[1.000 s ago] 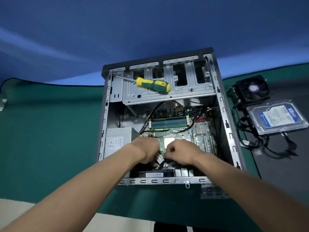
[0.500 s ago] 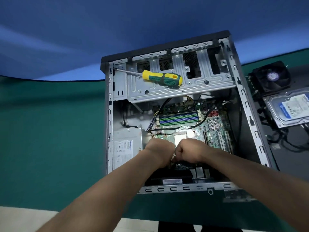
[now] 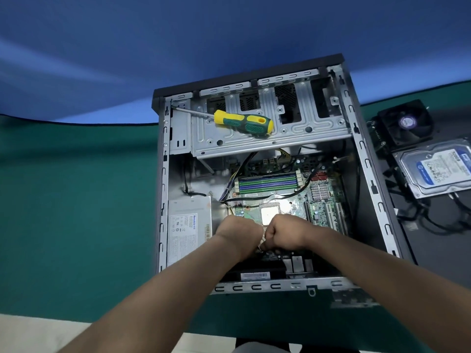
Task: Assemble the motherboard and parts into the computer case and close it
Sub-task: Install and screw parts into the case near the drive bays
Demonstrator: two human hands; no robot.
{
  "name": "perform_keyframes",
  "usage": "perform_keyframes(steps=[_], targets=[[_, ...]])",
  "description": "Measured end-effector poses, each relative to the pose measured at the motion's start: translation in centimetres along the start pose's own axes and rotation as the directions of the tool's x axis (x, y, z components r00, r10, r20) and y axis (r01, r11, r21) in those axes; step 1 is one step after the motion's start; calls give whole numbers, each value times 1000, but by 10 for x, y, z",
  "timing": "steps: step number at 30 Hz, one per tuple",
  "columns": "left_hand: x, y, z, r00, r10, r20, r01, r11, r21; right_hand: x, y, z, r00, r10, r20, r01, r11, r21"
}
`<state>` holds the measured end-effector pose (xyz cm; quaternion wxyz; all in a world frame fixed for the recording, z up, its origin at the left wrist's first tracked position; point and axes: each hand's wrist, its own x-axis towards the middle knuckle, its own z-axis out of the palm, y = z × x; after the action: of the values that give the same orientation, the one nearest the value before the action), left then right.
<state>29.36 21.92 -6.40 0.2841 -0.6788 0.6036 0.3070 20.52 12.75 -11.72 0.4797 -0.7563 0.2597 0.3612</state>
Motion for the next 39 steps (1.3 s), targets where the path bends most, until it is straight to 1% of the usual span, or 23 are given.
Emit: perform_keyframes(steps=[6,15,18,22,24,26,28,30,32,35,37,39], targets=[[2,1,3,999,-42,-8,42,996,-77,-3,-2,-1,1000,10,-3,-10,999,-36],[7,-1,5,995,-98,4,96,966,-239,-13,-13,2,998,28,-60,-39,982,-187],[9,-4,4,993,-117,21,118,948,-296,-21,-14,2,991,30,-132,-54,981,-184],[7,-4,3,986,-164,-7,151,925,-348,-35,-8,-4,954,12,-298,-39,995,-87],[4,1,4,984,-176,-13,163,935,-314,-47,-3,-6,921,-16,-389,-10,998,-64],[-1,7,4,985,-174,15,172,950,-261,-60,0,-9,879,-49,-474,29,998,-49],[-8,13,0,982,-188,20,187,952,-241,-72,1,-11,831,-96,-547,92,995,-34],[-15,19,-10,976,-210,-58,192,956,-220,-87,1,-12,776,-149,-612,186,983,-4],[-21,28,-26,954,-246,-171,198,947,-253,-101,1,-13,700,-179,-692,307,949,65],[-19,49,-51,880,-326,-345,152,882,-446,-124,4,-22,557,-95,-825,497,834,239],[-10,65,-71,795,-369,-482,59,837,-544,-141,13,-36,477,-66,-877,545,804,237],[3,84,-92,699,-393,-598,-47,809,-586,-157,28,-52,416,-45,-908,563,797,218]])
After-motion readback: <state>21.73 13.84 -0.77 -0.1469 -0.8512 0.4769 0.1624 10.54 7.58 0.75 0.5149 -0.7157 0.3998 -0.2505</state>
